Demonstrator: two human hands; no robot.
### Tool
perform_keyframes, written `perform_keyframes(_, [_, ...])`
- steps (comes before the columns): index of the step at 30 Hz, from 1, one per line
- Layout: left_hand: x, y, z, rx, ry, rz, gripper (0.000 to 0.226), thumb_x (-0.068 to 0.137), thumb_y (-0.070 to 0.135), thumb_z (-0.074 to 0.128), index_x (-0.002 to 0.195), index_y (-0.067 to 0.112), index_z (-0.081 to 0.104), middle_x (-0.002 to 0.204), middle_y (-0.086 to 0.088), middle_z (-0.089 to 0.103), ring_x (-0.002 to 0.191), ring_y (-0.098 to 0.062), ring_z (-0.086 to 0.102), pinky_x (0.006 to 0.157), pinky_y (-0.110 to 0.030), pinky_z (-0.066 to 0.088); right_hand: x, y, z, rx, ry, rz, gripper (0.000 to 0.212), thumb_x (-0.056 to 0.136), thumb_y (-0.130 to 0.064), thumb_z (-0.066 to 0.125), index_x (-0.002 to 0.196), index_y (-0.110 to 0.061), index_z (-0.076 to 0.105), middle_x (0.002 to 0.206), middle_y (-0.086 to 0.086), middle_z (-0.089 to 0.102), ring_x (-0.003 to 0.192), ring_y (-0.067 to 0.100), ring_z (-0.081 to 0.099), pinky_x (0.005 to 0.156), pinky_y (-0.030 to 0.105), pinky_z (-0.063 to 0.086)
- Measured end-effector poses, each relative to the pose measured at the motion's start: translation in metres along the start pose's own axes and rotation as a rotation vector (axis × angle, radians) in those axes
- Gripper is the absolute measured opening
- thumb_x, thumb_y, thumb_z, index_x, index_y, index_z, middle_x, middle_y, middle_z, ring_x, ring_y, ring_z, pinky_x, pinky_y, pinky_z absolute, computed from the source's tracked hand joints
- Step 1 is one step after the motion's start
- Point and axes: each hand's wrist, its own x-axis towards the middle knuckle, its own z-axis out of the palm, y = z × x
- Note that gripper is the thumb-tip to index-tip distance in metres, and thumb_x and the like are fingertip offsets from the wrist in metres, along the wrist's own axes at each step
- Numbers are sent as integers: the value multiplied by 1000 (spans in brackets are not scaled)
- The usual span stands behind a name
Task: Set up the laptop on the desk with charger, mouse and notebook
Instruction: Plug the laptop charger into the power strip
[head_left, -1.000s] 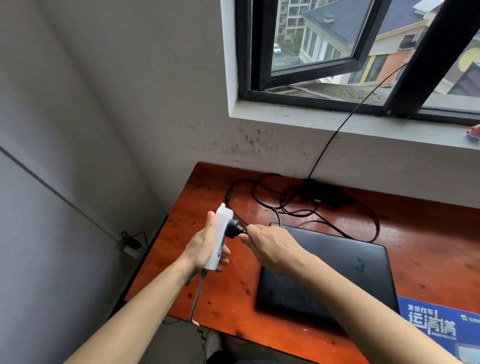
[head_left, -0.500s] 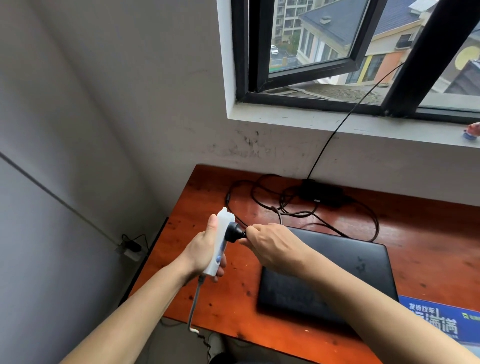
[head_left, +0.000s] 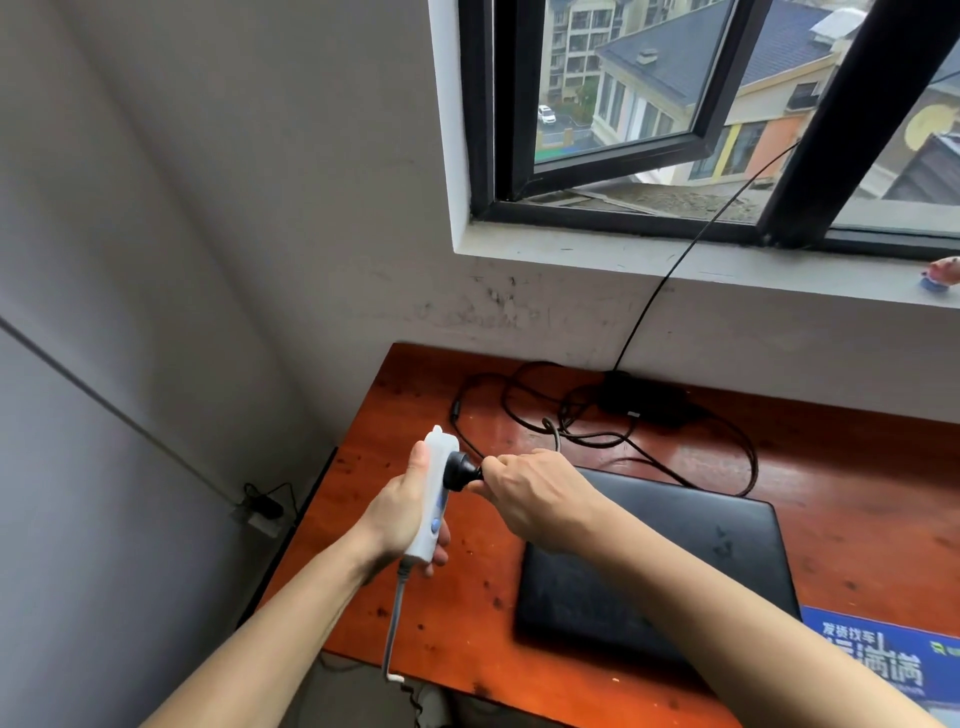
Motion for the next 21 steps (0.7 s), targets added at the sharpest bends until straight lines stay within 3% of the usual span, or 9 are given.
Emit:
perform_keyframes(4, [6,2,-1,228,133,44,94,81,83,14,117,7,55,62,-16,65,50,-32,69,41,-31,51,-3,2,6,-43,23,-39,35,106,-43,35,79,-21,34,72,5,65,55,31,59,49,35,27])
perform_keyframes(9, [12,11,-26,164,-51,-14,96,73,90,23,97,3,57,58,-13,62,50,-33,66,42,-33,52,-2,-6,18,59,97,9,35,106,-45,31,80,-22,34,74,9,67,57,39,60,51,36,28])
perform_keyframes(11, [15,11,-24,111,-7,16,94,74,88,23,95,3,58,56,-12,61,49,-32,64,41,-30,50,4,-6,21,97,136,43,35,106,-45,31,80,-21,33,75,9,65,59,39,59,55,36,29])
perform_keyframes(16, [24,-6,5,-90,150,123,73,80,83,24,107,27,61,59,-8,61,51,-26,64,44,-31,51,18,13,28,114,104,117,31,106,-43,36,87,-20,42,87,9,65,77,37,62,72,44,42])
perform_keyframes(19, [35,-20,-5,36,166,113,76,82,81,24,113,20,58,68,-12,64,53,-25,65,45,-31,51,17,22,44,24,14,108,41,103,-52,37,87,-17,54,89,3,67,86,28,63,78,41,43])
perform_keyframes(21, [43,-31,-16,99,170,63,77,81,82,27,115,19,56,75,-14,65,57,-25,65,47,-32,51,13,30,56,24,-77,135,40,101,-50,42,103,-18,65,98,1,68,96,25,62,85,39,43])
